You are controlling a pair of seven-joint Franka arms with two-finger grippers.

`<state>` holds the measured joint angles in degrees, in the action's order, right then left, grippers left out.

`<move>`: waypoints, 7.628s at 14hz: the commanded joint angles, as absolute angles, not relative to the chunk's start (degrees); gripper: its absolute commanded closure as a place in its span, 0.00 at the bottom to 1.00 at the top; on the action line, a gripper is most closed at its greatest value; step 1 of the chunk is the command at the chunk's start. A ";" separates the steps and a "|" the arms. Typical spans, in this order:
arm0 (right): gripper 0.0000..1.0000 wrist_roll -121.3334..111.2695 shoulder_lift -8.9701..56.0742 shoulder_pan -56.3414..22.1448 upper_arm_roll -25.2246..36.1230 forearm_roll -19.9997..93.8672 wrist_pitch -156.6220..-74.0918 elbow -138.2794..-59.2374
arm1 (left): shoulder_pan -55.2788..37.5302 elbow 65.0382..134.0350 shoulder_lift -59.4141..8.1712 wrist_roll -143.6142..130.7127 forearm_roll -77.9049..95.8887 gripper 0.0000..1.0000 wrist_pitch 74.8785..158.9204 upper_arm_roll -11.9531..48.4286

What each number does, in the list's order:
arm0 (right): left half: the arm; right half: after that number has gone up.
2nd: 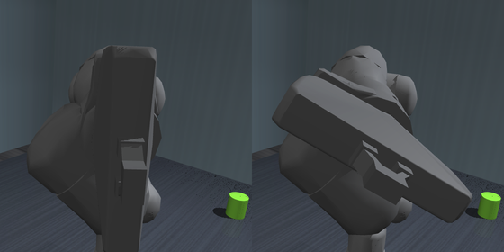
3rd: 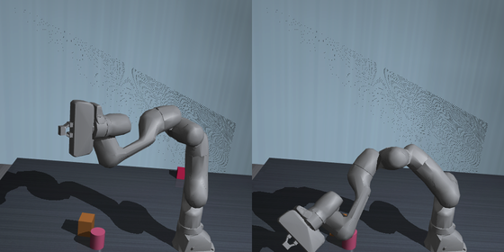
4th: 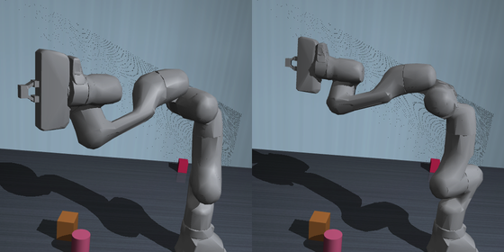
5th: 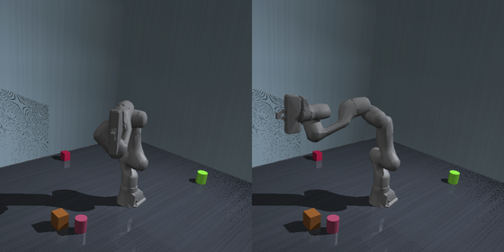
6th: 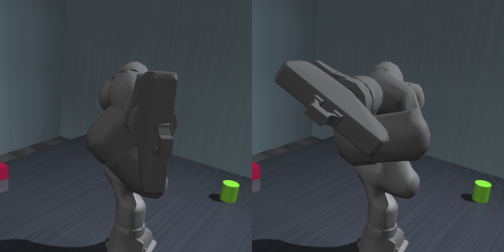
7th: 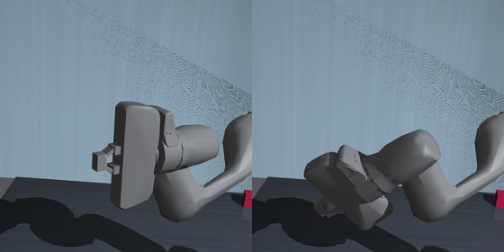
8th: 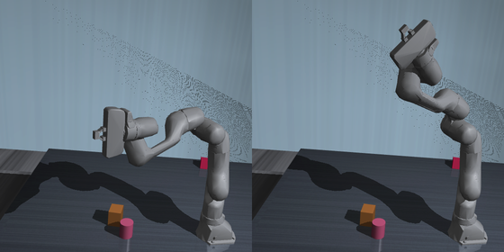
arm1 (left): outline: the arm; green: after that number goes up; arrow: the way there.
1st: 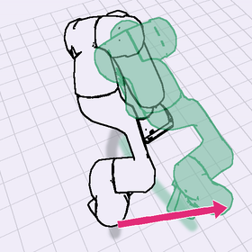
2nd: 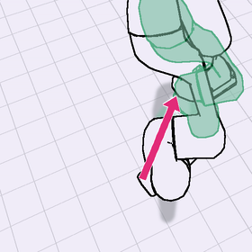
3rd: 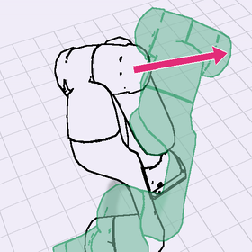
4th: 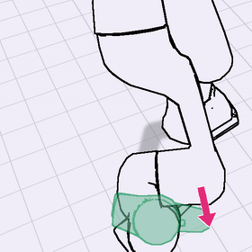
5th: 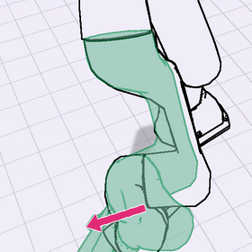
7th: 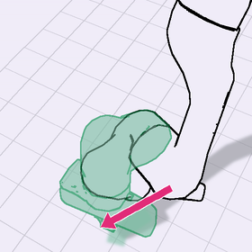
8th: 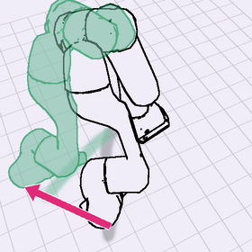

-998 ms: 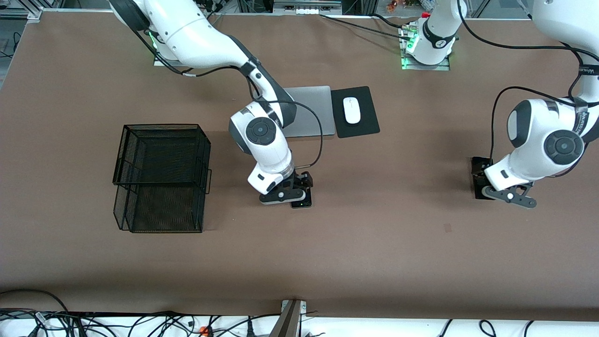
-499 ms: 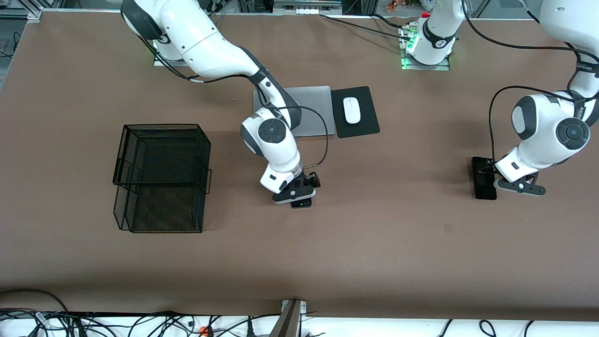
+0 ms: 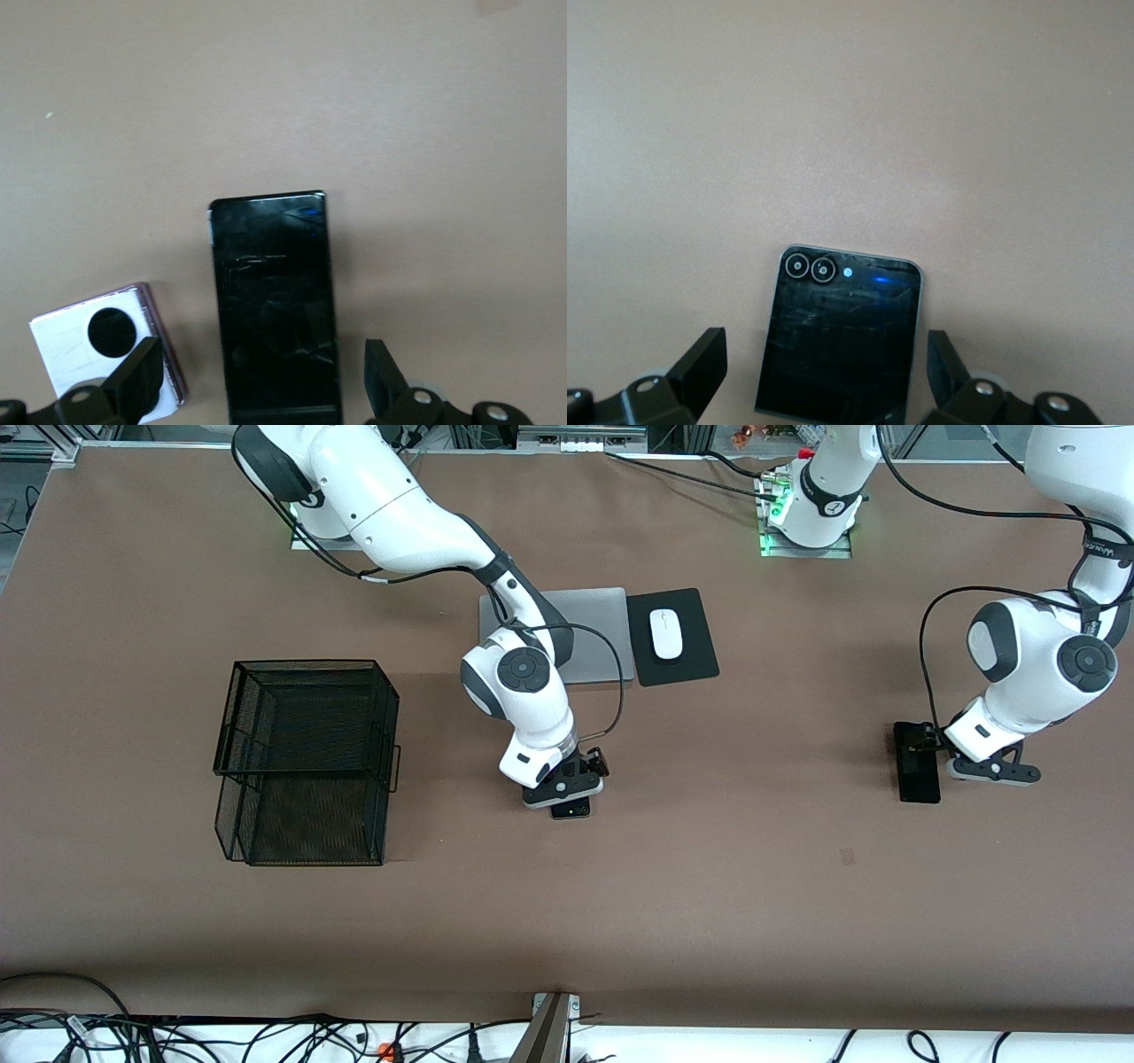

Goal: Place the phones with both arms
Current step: 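Grasp the flip phone with the right gripper while the left gripper grasps the bar phone, then carry the flip phone into the organizer while the left gripper lifts the bar phone, then release the flip phone while the left gripper sets the bar phone down, then grasp the bar phone with the right gripper while the left gripper reaches the white phone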

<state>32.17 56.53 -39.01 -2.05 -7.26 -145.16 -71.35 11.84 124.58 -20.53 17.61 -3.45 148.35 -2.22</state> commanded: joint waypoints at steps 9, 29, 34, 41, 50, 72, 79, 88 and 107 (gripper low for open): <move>0.00 32.61 58.18 -39.55 -1.49 -9.40 -145.20 -70.14 | 12.74 126.74 -25.31 18.02 2.64 0.00 158.37 -1.41; 0.29 32.70 59.68 -40.43 -1.49 -10.55 -145.90 -70.22 | 15.21 126.83 -29.79 17.84 4.22 0.03 162.33 1.93; 0.67 32.43 58.89 -41.30 0.60 -12.21 -143.80 -71.28 | 15.29 126.65 -30.50 17.93 4.22 0.47 162.33 1.93; 0.67 32.08 43.36 -37.02 4.04 -11.08 -117.38 -71.02 | 15.29 126.21 -30.50 17.75 4.39 0.97 161.98 1.93; 0.67 20.21 13.40 -23.38 9.48 -10.46 -102.18 -97.58 | 14.59 118.49 -26.63 14.34 4.48 1.00 145.04 2.02; 0.00 13.71 8.70 -23.29 18.63 -3.52 -126.04 -122.00 | -20.63 95.91 -35.93 -36.19 3.60 1.00 134.65 6.24; 0.00 12.40 10.89 -23.64 18.46 3.59 -115.69 -107.52 | -31.99 77.72 -48.94 -44.47 -3.51 1.00 134.65 5.71; 0.00 10.02 18.02 -21.36 18.63 9.58 -108.80 -94.75 | -41.39 68.38 -58.09 -43.51 -4.04 0.94 135.26 2.38; 0.00 30.75 40.76 -36.64 10.47 13.27 -113.96 -71.90 | -22.52 75.91 -42.91 -20.68 -4.13 0.00 107.40 2.90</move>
<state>27.94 34.65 -35.84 12.53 11.27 -111.60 -77.85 -26.24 66.64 -49.48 -26.23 -3.28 107.62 2.32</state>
